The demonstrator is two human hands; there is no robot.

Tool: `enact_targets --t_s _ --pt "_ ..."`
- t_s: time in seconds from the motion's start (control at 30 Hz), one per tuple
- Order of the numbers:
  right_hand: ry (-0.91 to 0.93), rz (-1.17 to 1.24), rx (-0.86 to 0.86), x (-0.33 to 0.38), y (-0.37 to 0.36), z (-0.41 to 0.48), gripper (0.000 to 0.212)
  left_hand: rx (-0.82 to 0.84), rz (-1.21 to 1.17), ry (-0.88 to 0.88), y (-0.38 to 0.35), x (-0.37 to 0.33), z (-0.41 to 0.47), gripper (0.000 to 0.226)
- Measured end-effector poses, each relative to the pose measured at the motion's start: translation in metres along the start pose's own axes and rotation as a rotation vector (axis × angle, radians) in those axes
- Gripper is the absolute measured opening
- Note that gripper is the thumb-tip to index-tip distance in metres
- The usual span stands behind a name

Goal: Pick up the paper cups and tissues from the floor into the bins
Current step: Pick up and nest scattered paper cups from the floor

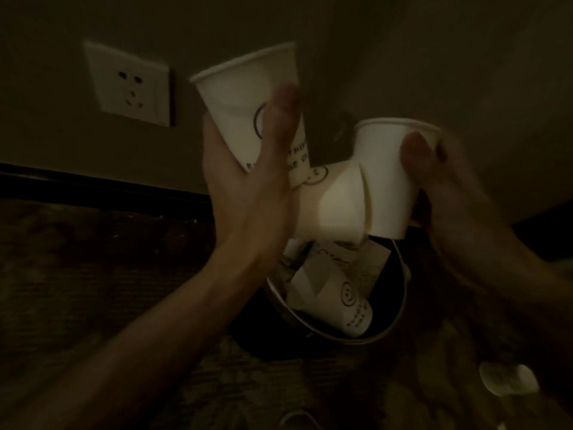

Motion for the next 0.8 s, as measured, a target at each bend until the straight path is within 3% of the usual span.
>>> enact_targets --t_s 0.1,0.23,0.37,0.57,0.63,0.7,0.8 --pt "0.075 -0.128 0.005 -0.011 0.023 -0.025 0.038 0.113 0.135 0.034 -0.010 0.033 -0.016 0.057" --pt "0.044 -0.257 -0.053 -0.048 0.045 -0.048 0.046 0.088 0.236 0.039 -0.003 0.055 -0.017 0.058" --pt "0.007 -0.400 -0.034 -0.077 0.046 -0.056 0.045 0.026 0.379 -0.065 -0.002 0.056 -0.012 0.056" --pt "-0.109 -0.652 -0.004 -0.106 0.059 -0.051 0.082 0.003 0.610 -0.169 0.000 0.056 -0.011 0.069" --pt "-0.063 -0.742 0.020 -0.105 0.061 -0.046 0.083 0.025 0.714 -0.201 0.000 0.053 -0.008 0.064" --pt "-0.061 -0.774 0.050 -0.107 0.064 -0.042 0.081 0.064 0.786 -0.172 0.001 0.053 -0.003 0.063" --pt "-0.109 -0.786 0.096 -0.115 0.070 -0.039 0.085 0.058 0.642 0.022 0.012 0.056 0.009 0.068"
Point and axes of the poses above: each hand's wrist, its own z-axis towards the middle knuckle, its own y-axis out of the back of the hand, x = y × z, the point moved 6 cm from there along z, towards the middle knuckle, and after that the axes turned 10 degrees about y, right-handed, at the moved point
